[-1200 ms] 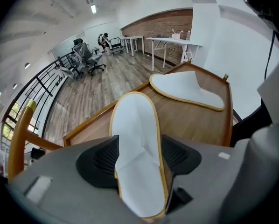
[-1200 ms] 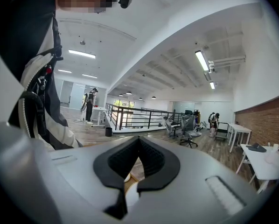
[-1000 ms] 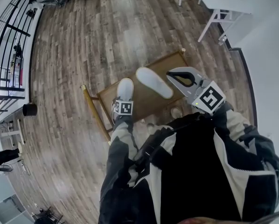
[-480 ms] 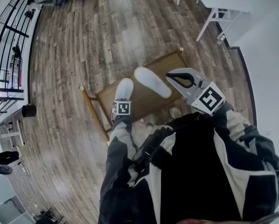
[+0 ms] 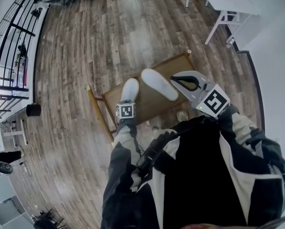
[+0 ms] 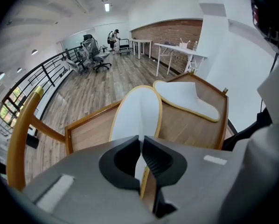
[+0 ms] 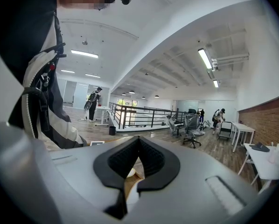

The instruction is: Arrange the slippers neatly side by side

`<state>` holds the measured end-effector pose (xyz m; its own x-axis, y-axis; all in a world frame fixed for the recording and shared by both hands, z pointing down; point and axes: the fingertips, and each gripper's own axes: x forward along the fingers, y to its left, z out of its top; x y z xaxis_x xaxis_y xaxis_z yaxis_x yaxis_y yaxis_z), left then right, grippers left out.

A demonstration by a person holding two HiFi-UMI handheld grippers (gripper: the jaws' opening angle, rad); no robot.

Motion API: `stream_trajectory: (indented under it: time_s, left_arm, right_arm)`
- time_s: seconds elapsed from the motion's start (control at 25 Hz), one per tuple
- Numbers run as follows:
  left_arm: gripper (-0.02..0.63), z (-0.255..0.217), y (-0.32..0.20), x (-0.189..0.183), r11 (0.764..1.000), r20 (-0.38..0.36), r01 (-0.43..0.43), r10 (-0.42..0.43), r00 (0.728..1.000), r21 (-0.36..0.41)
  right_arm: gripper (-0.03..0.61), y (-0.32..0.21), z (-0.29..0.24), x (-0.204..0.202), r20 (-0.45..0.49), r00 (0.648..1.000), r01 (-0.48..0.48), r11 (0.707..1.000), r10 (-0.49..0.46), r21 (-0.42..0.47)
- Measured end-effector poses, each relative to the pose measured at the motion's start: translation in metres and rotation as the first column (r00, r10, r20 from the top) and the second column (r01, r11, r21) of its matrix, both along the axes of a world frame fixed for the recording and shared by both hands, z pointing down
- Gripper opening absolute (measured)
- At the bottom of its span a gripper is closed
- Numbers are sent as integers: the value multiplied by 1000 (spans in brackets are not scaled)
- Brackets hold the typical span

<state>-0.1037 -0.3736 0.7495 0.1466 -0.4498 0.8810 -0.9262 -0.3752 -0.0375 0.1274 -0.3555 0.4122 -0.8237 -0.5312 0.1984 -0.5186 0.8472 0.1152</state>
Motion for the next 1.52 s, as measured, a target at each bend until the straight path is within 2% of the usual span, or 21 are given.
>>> stream_trajectory:
  time_s: [0.2,0.32,0.56,0.84,1.04,1.12,1.28,1.4,1.52]
  left_arm:
    - [25,-13,7,4,998,-59,57,-56,997,22]
    - [26,-29,8,-1,995,-68,93,-90,994,46]
    - [26,-60,12,1,976,-157,183,-164,974,118]
    - [26,-98,24,-10,936,-252,307,-260,932,172]
    - [26,-114,39,-21,888,-320,415,-341,884,198]
    - [26,-121,45,-24,867,-327,445,-363,873,226]
    - [26,-134,57,-26,851,-299,449,-369,880,272]
    - [26,-140,64,-28,838,-301,461,-377,876,292]
    - [26,-150,72,-28,836,-303,463,-378,875,296]
  right_arm:
    - [5,6,7,-3,4,999,34,999,-34,-6]
    - [5,5,8,-8,8,999,54,999,-54,-10]
    - [5,6,17,-16,-1,996,85,996,-85,-20]
    - [5,9,19,-32,0,991,132,991,-132,-26]
    - [5,14,21,-42,5,986,166,986,-166,-28]
    - [5,15,23,-45,4,984,180,983,-180,-28]
    - [5,18,27,-52,4,978,210,977,-210,-35]
    - [5,21,29,-59,3,972,233,972,-233,-35]
    - [5,24,28,-65,6,968,250,968,-250,-33]
